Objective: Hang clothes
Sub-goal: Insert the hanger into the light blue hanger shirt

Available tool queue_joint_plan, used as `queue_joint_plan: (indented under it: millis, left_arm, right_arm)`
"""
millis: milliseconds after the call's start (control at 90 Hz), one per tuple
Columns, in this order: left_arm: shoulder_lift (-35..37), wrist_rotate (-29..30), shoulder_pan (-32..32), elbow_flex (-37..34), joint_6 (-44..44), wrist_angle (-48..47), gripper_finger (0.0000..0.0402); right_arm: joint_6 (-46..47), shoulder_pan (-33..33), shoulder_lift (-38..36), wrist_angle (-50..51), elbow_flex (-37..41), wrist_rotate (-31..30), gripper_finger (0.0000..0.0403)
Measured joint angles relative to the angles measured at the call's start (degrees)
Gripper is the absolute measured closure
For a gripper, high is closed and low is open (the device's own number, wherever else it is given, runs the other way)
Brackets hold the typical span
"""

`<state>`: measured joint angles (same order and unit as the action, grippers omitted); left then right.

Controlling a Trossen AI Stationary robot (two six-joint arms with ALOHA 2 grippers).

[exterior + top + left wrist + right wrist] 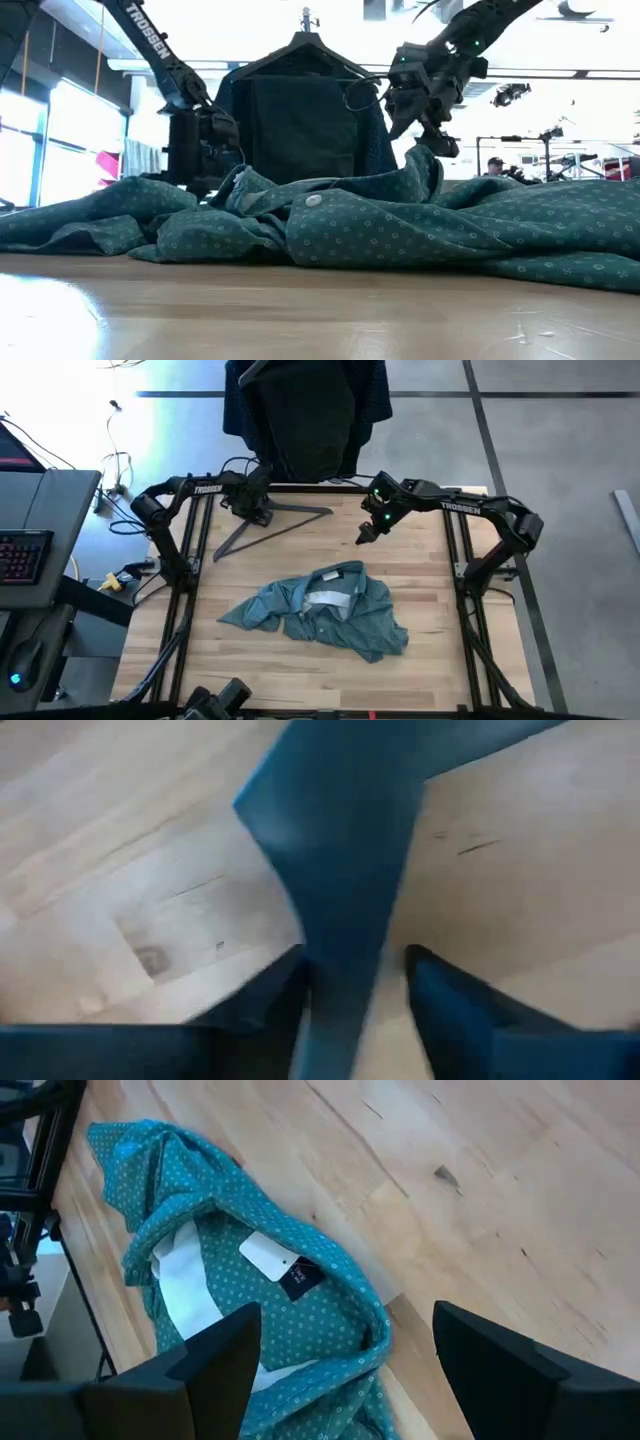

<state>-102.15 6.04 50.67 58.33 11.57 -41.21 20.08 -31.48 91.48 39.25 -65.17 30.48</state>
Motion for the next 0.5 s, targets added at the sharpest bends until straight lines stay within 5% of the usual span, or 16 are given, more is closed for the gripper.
queue_joint_plan:
  millis: [44,500]
  left_arm:
    - [0.14,0.14,-0.35,0.09,-0.88,-0.10,0.0357]
    - [16.42,11.31,-16.87,8.13,-12.05,3.19,0.0355]
  right_arm:
    - [0.16,0.00,-0.03,-0.82,0.00,0.15,0.0134]
    - [9.31,-0.67,-14.35,-26.81,-0.02,0.11,0.0170]
